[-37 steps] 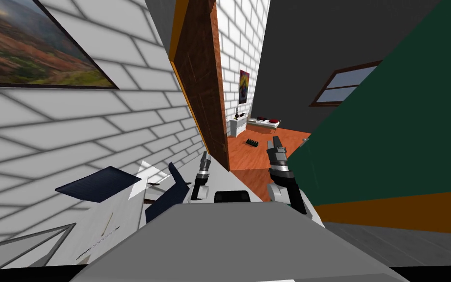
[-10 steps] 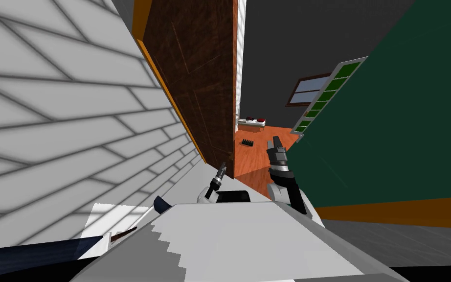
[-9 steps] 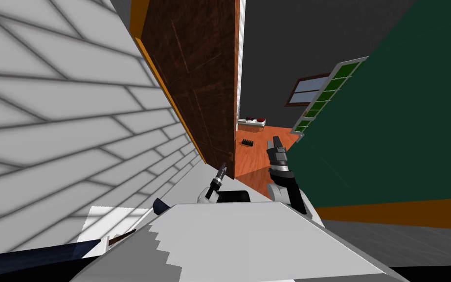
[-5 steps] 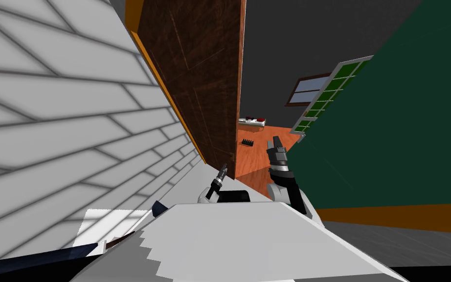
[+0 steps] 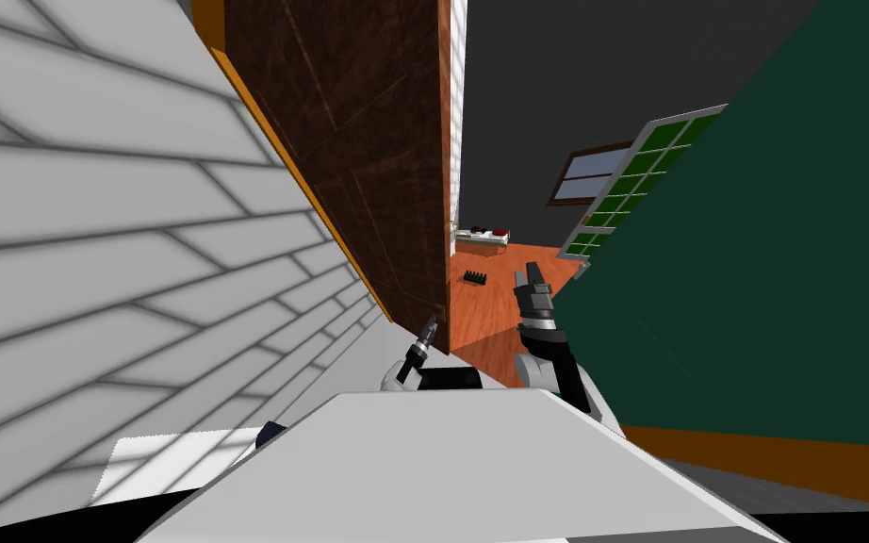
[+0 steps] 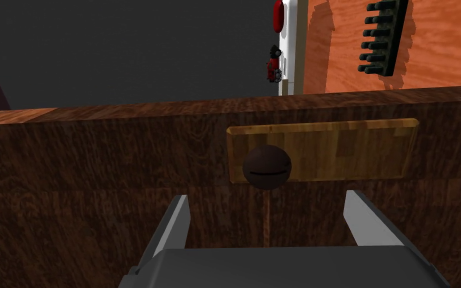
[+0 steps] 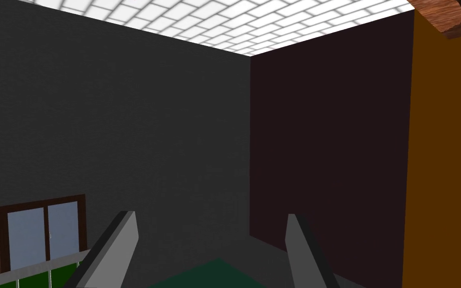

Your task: Push the door open

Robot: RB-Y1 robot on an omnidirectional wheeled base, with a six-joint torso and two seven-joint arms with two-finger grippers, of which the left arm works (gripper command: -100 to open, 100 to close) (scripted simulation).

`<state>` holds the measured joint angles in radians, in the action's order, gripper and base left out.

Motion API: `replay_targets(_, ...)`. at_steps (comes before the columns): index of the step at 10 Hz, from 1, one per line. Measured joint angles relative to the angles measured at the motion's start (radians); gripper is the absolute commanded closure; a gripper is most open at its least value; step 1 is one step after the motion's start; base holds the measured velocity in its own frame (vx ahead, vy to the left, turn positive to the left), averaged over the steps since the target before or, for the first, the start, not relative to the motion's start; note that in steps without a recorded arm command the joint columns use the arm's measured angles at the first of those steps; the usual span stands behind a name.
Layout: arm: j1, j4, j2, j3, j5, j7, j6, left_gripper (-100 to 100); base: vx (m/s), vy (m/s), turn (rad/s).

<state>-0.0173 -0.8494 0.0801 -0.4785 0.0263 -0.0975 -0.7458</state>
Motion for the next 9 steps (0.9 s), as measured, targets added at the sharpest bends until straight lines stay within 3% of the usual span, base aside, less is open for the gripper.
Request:
replay_targets(3, -0.005, 0.011, -0.009, 0.009, -0.002, 0.003, -0.003, -100, 0.153, -0.054, -0.012)
replay_targets(4, -0.004, 0.011, -0.009, 0.008, -0.002, 0.003, -0.005, 100, -0.016, 0.007, -0.001)
replay_targets(9, -0.004, 0.013, -0.008, 0.009, -0.002, 0.003, 0.000, 100, -0.012, 0.006, -0.002)
